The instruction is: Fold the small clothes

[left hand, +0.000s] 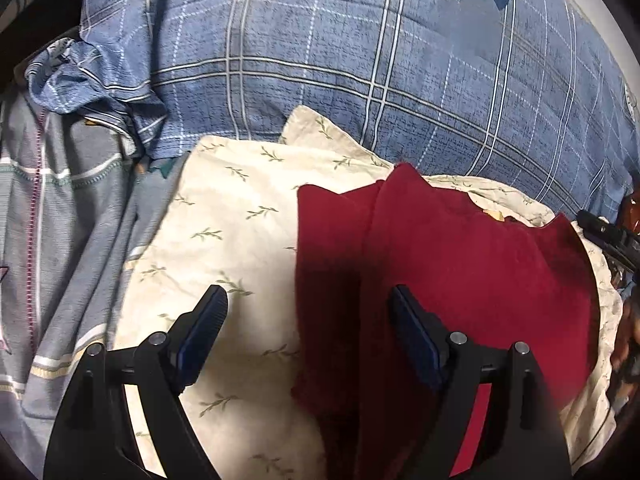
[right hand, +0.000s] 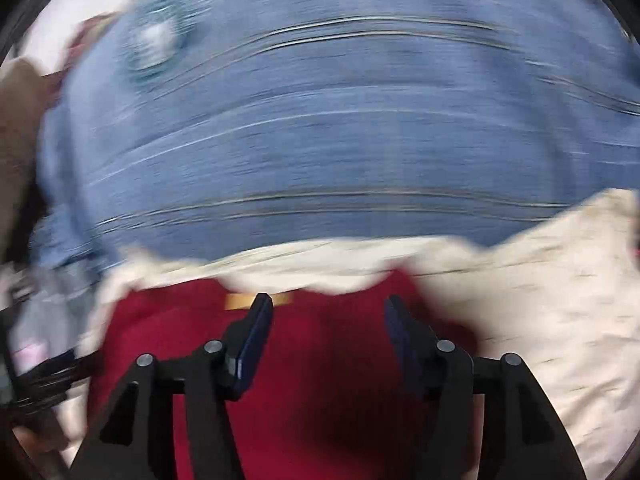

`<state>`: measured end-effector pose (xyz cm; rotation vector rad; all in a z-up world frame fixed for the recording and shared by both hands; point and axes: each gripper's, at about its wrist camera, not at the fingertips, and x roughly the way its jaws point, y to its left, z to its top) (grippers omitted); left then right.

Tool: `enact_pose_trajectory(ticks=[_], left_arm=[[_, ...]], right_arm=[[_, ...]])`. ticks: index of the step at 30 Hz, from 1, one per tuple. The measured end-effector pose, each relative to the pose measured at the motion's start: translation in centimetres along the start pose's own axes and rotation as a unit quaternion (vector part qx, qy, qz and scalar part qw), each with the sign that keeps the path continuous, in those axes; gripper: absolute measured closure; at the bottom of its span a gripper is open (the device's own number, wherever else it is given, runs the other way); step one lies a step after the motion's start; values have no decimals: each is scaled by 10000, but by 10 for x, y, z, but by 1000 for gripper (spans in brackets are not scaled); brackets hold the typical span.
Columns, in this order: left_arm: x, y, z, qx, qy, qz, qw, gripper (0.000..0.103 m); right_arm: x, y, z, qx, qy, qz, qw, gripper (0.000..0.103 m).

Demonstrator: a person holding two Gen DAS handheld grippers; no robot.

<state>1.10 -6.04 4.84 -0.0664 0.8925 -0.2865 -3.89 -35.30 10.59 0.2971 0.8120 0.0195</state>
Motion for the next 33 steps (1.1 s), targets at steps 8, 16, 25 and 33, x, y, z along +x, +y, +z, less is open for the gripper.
enact_pose_trajectory(ticks=[8,16,25,33], left_arm=[[-41,15,-23,-165,73,85,9998,20],[-21,30,-34,-371,256,-47,9990,20],[-24,40,-28,-406,120,44,9991,20],[-28,42,-26,-401,59,90,9991,20]], right_arm=[[84,135,-1,-590,785,1102,9890,42],[128,169,-14,-1250,1133,175,9855,97],[141,187,-16,-1377,1267,446,9813,102],[89,164,-11,-783,784,798,9906,38]])
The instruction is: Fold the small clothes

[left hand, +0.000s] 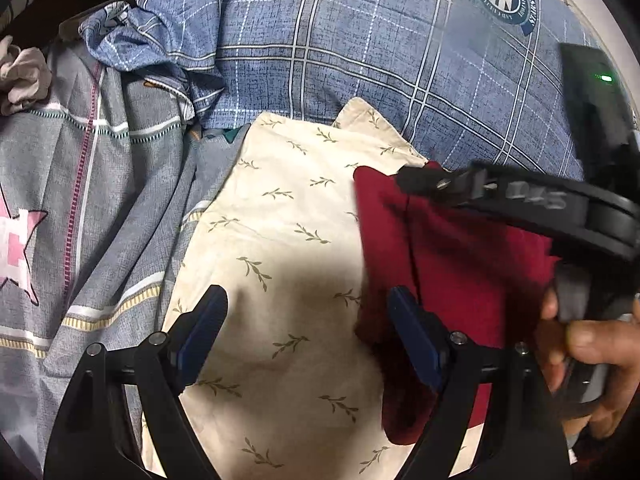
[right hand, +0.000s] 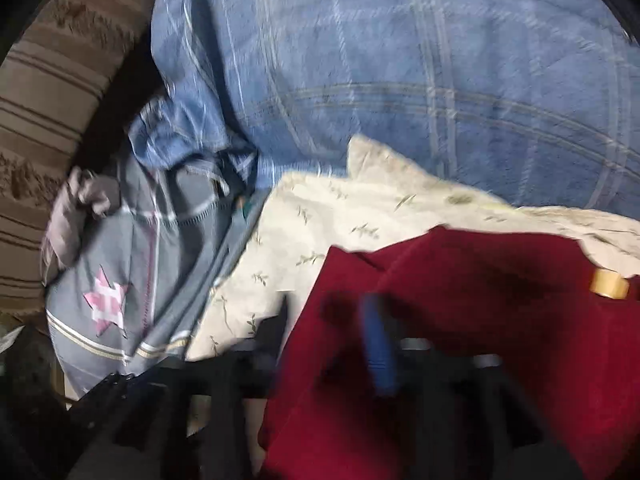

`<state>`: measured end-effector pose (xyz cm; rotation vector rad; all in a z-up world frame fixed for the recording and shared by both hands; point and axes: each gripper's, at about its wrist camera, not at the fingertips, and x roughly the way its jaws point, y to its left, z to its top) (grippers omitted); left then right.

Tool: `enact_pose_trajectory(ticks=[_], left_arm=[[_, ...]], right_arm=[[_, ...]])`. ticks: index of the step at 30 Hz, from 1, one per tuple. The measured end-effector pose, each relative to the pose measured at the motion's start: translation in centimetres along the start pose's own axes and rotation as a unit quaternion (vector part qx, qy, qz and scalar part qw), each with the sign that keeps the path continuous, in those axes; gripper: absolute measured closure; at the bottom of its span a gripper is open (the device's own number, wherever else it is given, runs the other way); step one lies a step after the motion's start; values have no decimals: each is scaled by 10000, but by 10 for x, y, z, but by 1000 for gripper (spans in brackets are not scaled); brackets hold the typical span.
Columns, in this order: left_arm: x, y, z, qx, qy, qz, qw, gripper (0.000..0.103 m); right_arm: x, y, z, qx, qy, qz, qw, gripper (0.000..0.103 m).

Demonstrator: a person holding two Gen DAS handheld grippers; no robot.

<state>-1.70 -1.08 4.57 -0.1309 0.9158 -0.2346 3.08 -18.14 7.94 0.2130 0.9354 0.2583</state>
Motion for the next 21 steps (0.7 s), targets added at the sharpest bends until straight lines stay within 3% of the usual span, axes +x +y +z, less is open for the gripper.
enact_pose_trajectory(ticks=[4,7,8,9,10,13,17,20,21], left_arm=[[1,-1,-1,41,14,26,10000,20],[3,0,-1,27,54,45,10000,20],[4,1,-1,25,67,44,10000,20],[3,2,-1,22,73,27,10000,20],[3,3,-1,10,73,13,10000,20],[4,5,1,-12,81,-46,10000,20],[5,0,3,44,80,-129,9999,20],[6,-3,-1,141,109,-130,9998,20],[6,-4,-2,162,123,-115,9997,20]], right_arm=[[6,-3,3,-58,117,-321,9994,39],[35,-6,2,-7,437,-186,9989,46],[40,-5,1,-116,454,-350,9983,60],[43,-2,0,-303,377,-601,9970,83],[42,1,0,-486,298,-700,9959,91],[35,0,3,-492,241,-403,9977,97],[48,-1,1,-446,372,-308,9978,98],[51,-1,-1,-456,412,-301,9977,97],[46,-3,0,-363,376,-184,9985,91]])
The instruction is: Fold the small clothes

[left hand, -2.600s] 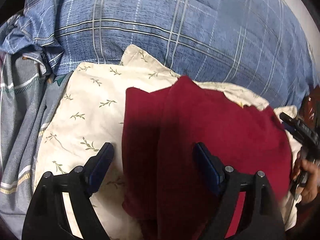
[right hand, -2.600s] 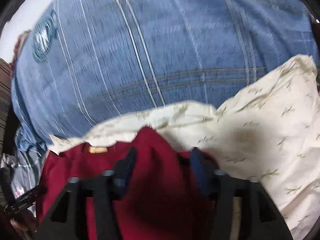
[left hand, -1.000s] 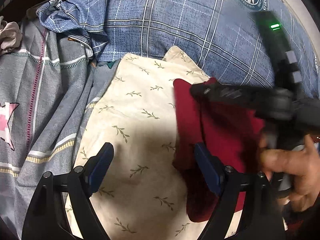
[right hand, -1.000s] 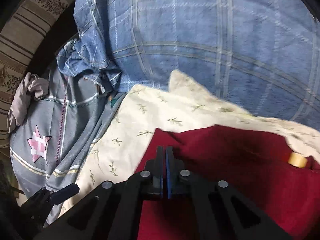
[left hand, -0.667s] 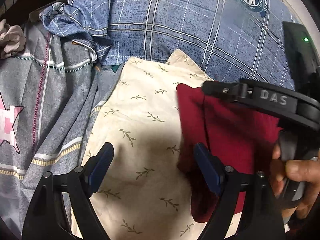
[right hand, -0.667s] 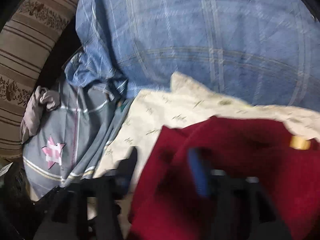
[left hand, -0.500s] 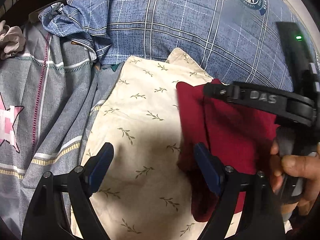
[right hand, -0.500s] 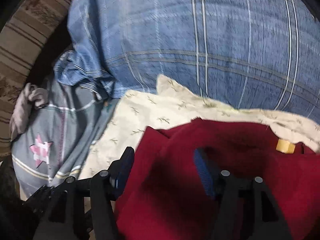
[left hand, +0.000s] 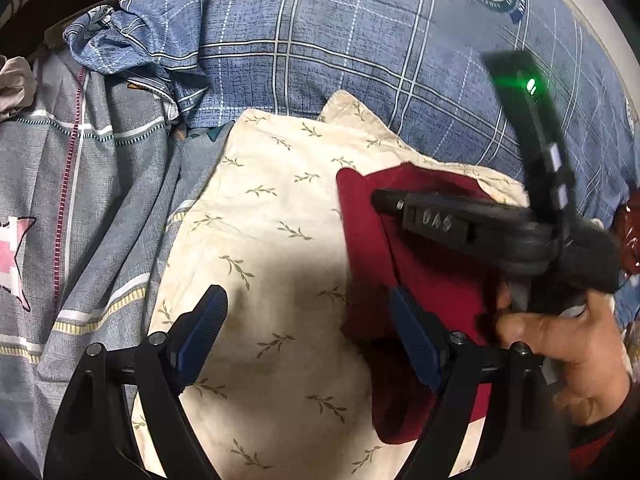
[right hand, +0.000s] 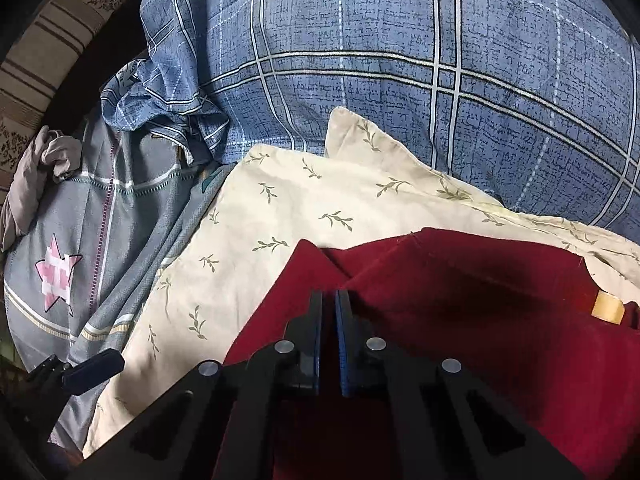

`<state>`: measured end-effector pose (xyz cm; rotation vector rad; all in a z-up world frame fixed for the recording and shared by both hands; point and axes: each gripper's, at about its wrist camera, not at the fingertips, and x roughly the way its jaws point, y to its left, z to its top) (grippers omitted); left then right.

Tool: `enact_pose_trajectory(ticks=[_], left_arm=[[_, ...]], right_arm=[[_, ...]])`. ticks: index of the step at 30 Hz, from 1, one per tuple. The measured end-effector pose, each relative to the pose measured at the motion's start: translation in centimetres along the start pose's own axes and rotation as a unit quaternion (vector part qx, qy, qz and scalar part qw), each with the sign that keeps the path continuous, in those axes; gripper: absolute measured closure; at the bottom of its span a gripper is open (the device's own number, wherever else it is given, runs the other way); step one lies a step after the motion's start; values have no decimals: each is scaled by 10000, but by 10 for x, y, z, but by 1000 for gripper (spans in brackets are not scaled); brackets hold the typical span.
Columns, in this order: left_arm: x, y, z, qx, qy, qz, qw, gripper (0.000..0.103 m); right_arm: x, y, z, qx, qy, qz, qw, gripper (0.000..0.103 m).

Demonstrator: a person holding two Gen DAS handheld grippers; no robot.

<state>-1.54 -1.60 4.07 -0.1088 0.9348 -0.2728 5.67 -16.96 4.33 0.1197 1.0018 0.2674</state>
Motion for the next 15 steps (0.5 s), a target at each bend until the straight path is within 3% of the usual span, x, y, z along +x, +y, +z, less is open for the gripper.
enact_pose_trajectory(ticks=[2,5,13,15], left_arm=[[1,0,0,-5,22,-5,10000,20],[0,2,1,-52,-4,-81,10000,20],[3,0,-1,-81,56,-138,9999,20],[3,-2,-1,-65,58,-155,9998,20]], right_arm=[[-13,-7,0,278,-80,250,9993,86],[-37,-18,-8,553,-319,462,9969,36],[-54,-51,-35,620,-617,-94,9961,34],[-50,-59,-38,718,-623,-116,9954,38]])
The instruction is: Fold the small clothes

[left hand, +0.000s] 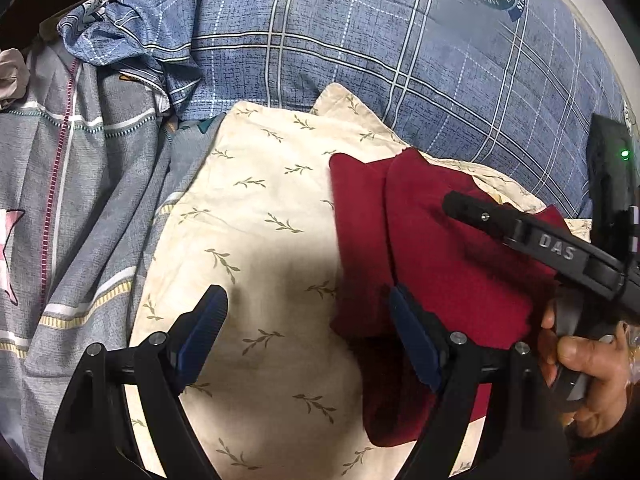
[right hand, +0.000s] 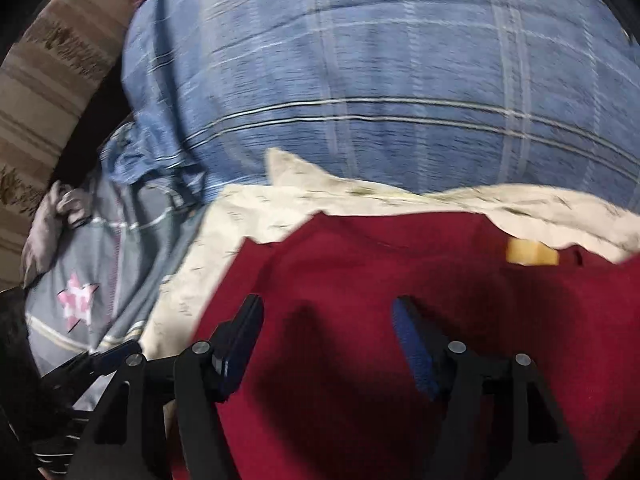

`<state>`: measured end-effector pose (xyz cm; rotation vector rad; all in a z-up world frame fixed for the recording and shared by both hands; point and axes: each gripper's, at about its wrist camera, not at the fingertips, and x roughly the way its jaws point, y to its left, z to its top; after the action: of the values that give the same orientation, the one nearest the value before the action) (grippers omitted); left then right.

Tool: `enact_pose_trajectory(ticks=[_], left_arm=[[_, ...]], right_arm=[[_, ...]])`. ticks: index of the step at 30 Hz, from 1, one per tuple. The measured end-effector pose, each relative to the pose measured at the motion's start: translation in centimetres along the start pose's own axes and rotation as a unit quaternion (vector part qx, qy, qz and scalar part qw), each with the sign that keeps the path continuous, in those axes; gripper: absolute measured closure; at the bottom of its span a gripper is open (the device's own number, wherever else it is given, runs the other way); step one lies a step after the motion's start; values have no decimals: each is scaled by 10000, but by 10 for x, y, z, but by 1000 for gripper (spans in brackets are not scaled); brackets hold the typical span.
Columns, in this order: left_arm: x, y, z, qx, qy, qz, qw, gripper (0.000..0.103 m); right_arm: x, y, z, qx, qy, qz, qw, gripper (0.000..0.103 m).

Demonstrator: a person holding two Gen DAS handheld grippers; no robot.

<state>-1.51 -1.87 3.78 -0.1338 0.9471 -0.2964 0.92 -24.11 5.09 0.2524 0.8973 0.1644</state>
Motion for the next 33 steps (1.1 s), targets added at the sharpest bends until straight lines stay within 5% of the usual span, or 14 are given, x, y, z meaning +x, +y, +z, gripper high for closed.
enact_pose_trajectory(ticks=[13,20,25,28,30,31,33], left_arm=[[6,-2,2,-86,46,-35,9999,20],[7,-2,1,-22,80,-61,9999,20],[9,-1,1,-48,137,-91,9999,20],[8,-1,2,-42,139,-91,9999,20],[8,0,3,-38,134,-76,9999,20],[6,1,3,-55,134,-96,9998,20],[4,2,4,-92,113,-130,9998,20]], right_arm=[[31,2,1,-208,50,-380,9991,37],[17,8,16,304,150,446,9984,32],[37,43,28,-214,472,398,9979,33],[62,56,25,-595,815,-187,9947,43],[64,57,23,-777,701,-490,9933,65],[63,56,24,-758,678,-471,9937,69],[55,49,26,-551,601,-142,9966,97]])
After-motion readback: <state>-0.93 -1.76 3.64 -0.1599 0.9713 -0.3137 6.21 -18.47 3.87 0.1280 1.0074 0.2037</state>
